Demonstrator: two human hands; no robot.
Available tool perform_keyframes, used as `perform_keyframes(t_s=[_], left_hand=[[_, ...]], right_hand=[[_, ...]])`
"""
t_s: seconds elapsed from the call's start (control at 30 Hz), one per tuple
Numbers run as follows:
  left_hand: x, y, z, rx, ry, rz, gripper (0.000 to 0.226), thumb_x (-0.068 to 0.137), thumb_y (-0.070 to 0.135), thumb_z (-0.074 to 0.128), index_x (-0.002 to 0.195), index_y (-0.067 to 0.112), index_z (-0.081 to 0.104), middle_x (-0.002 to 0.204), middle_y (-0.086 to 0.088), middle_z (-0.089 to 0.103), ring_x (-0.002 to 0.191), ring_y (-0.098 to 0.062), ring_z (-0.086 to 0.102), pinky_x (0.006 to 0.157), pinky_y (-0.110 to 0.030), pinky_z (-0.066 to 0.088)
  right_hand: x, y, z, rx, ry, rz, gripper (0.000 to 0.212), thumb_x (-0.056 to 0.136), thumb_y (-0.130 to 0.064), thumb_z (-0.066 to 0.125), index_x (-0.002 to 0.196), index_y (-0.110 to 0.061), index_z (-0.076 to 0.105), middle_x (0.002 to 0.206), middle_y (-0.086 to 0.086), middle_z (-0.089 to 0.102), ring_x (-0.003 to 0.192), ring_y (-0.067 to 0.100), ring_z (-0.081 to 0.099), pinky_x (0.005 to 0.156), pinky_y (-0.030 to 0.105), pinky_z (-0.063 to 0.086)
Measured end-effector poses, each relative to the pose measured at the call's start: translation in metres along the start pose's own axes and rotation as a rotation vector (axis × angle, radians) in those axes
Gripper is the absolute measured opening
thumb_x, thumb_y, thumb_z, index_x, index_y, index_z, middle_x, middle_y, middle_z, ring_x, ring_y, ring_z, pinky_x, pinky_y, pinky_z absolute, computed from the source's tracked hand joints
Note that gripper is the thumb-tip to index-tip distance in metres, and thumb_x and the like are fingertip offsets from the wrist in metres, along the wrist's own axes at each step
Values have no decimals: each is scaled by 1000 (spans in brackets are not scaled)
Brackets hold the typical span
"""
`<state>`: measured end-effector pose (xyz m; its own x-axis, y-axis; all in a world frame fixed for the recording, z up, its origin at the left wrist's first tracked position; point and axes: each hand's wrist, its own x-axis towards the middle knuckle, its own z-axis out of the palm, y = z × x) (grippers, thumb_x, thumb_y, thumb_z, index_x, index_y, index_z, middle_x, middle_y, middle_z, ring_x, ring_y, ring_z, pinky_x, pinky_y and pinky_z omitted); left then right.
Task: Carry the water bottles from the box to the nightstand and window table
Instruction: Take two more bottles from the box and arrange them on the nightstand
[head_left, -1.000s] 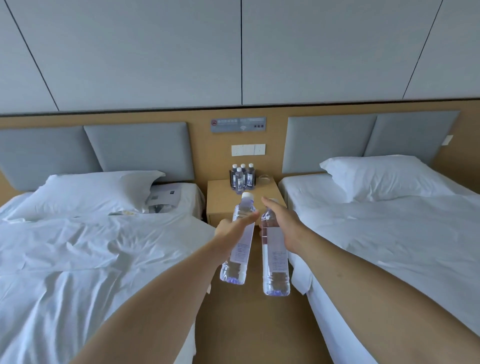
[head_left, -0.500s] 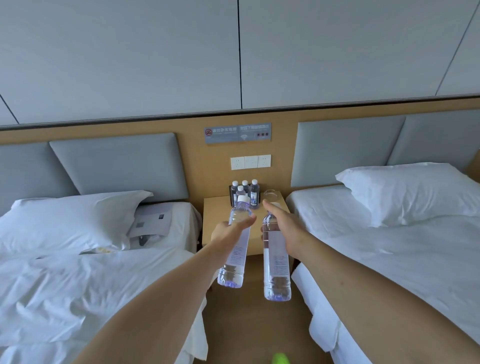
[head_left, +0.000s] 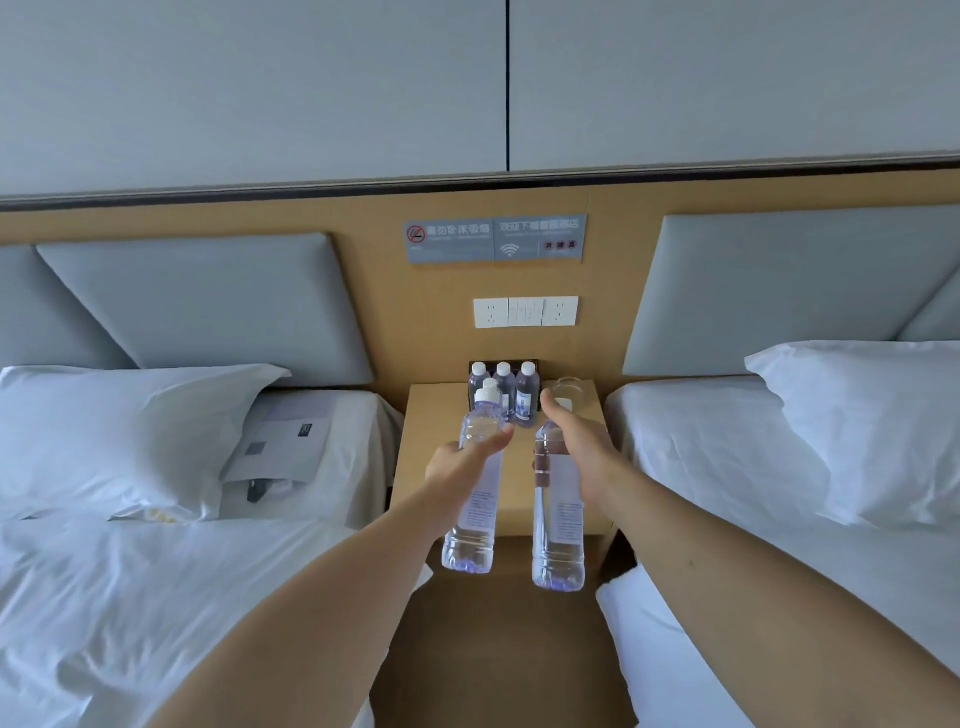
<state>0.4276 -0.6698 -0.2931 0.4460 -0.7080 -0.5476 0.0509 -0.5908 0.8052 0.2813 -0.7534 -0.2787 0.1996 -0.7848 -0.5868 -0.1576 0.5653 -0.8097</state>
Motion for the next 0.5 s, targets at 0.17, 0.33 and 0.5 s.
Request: perform_keyframes(t_s=[0.17,0.33,0.5], left_hand=[[66,17,9,13,-30,-23,89,60,78,81,122,20,59,107,-2,66,94,-21,62,87,-45,53],[149,34,11,37,-48,-48,87,63,65,87,126,20,48,117,-5,61,106,-27,61,97,-53,54],[230,39,0,58,-158,-133,69,69,47,87,122,20,53,118,-7,60,110,-31,58,93,-55,55]], right_hand=[[68,-11,7,21,15,56,65,74,-71,76,108,-15,72,105,7,75,91,25,73,73,38,60],[138,-22,19,9,43,89,53,76,-57,81,102,-12,74,91,10,78,79,29,78,64,42,64],[202,-31,33,-126,153,57,37,78,-52,82,84,-16,74,87,6,78,81,24,78,61,28,58]])
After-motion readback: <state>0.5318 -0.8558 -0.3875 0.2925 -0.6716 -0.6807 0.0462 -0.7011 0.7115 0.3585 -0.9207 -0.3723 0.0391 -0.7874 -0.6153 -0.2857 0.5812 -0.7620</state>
